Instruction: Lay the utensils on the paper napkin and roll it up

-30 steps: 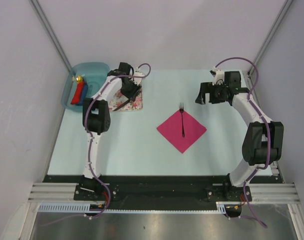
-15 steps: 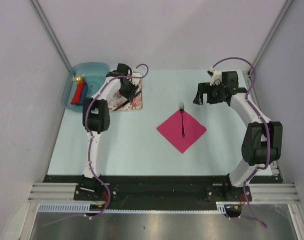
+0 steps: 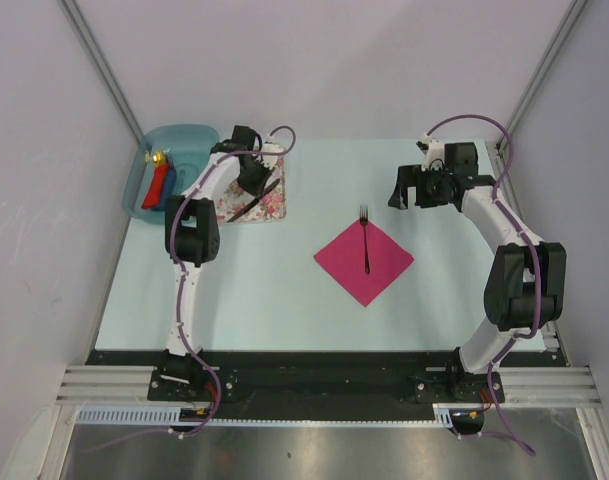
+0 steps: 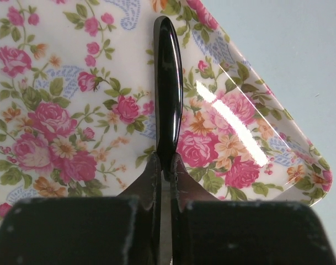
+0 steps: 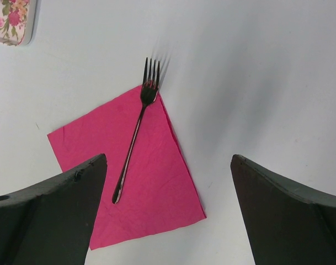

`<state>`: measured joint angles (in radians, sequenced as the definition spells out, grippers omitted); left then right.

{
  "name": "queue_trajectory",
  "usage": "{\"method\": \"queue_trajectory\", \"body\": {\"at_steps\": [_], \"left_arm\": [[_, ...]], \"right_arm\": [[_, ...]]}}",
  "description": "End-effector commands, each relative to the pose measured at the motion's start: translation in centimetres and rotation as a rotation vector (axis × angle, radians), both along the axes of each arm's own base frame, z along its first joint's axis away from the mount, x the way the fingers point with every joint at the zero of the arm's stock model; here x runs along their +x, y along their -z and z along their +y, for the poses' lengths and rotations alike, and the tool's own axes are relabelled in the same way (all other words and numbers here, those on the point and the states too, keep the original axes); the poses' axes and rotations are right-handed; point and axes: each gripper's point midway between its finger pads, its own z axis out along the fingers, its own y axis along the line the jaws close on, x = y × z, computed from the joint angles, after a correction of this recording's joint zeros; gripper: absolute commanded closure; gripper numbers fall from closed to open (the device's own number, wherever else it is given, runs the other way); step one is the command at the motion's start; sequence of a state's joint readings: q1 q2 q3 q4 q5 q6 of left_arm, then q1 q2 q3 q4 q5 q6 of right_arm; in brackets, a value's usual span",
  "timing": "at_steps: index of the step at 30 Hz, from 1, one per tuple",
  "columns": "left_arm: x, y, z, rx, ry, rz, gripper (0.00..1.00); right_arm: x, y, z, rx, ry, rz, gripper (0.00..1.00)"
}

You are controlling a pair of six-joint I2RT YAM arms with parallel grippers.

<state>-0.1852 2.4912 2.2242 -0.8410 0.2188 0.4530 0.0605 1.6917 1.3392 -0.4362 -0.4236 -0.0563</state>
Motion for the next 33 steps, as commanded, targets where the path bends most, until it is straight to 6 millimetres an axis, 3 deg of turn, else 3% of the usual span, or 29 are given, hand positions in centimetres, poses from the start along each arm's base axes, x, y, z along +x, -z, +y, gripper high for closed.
{"method": "queue_trajectory", "body": {"at_steps": [1,8,17,23,27,28,31,32,33], "left_arm": [[1.2,-2.8,-0.4,-0.047,-0.007,-0.058,1.0],[2.1,-8.7,-0.9,-0.096,-0.005,-0.181,1.0],[1.8,-11.4,-1.0,-0.096,0.018,-0.236,1.0],[0.6,-13.4,-2.1,-0.122,0.06,-0.259,1.0],[-2.1,-14.6,-4.1,-0.163,0.133,-0.252,1.0],[-2.9,-15.9,-4.7,-0.18,0.164,-0.272,1.0],[-5.5,-15.7,-6.5,-0.184,0.259,-0.268,1.0],[-6.4,-17.1,-6.9,-0.181,0.289,-0.299,1.0],[-7.9,-16.1,-7.8,-0.172,0.333,-0.274,1.0]], "right_arm": [[1.0,-1.2,0.3,0.027,-0.003,-0.034,0.0],[1.7,-2.6,1.2,0.082,-0.021,-0.05,0.0],[1.6,-3.5,2.1,0.145,-0.026,-0.05,0.0],[1.5,-3.8,3.3,0.206,-0.035,-0.037,0.0],[1.5,-4.1,4.8,0.273,-0.062,-0.016,0.0],[1.3,-4.2,5.4,0.299,-0.08,-0.004,0.0],[0.8,-4.6,6.7,0.387,-0.127,0.028,0.0],[0.8,-4.9,7.2,0.415,-0.146,0.034,0.0],[0.5,-5.0,7.6,0.437,-0.175,0.045,0.0]]}}
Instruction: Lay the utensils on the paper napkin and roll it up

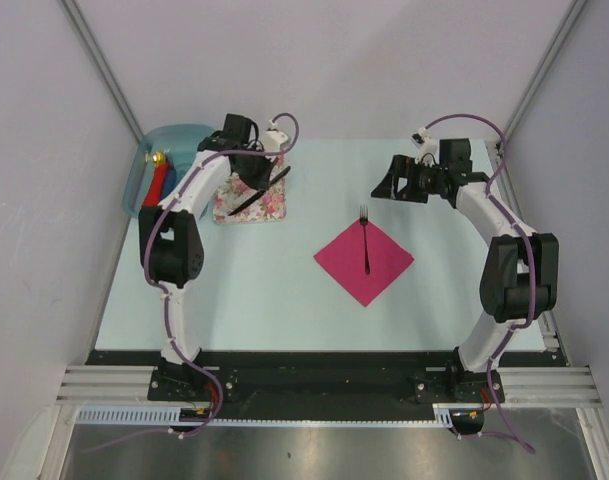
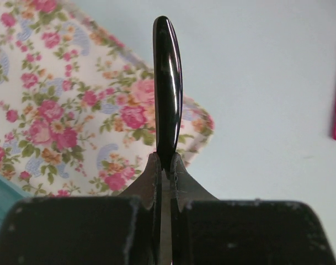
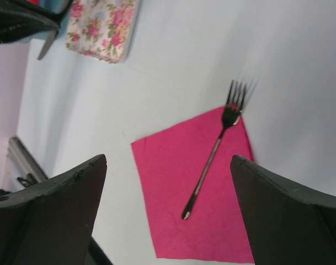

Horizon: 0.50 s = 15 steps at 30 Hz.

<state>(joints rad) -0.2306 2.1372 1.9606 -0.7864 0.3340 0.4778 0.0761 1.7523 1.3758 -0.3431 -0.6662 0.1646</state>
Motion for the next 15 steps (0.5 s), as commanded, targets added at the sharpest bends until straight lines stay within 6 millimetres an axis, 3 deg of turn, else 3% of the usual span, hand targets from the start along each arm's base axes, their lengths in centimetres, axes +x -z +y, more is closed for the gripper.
{"method": "queue_trajectory", "body": {"at_steps": [1,7,8,10,15], "left_arm": [[-4.1,-6.0,-4.6,-0.034,0.255,-0.169,1.0],[-10.4,-6.0,-7.6,0.043,0.524,-0.244,1.0],[-11.5,-5.3,-7.7,0.055,0.557,-0.236,1.0],[-13.4,-6.1,-9.2,0.073,0.661,-0.289,1.0],[-18.3,-5.1,-11.7,0.12,0.882,-0.336,1.0]], "right_arm": [[-0.3,-3.0,3.1,0.184,-0.152,-0.012,0.0],[-2.3,-3.8,3.7,0.318,-0.289,0.083,0.0],[-2.9,-3.7,3.9,0.326,-0.303,0.116,0.0],[-3.5,-3.9,4.3,0.303,-0.352,0.087,0.0],[-7.3,-2.2,7.0,0.299,-0.471,0.207,0.0]]}}
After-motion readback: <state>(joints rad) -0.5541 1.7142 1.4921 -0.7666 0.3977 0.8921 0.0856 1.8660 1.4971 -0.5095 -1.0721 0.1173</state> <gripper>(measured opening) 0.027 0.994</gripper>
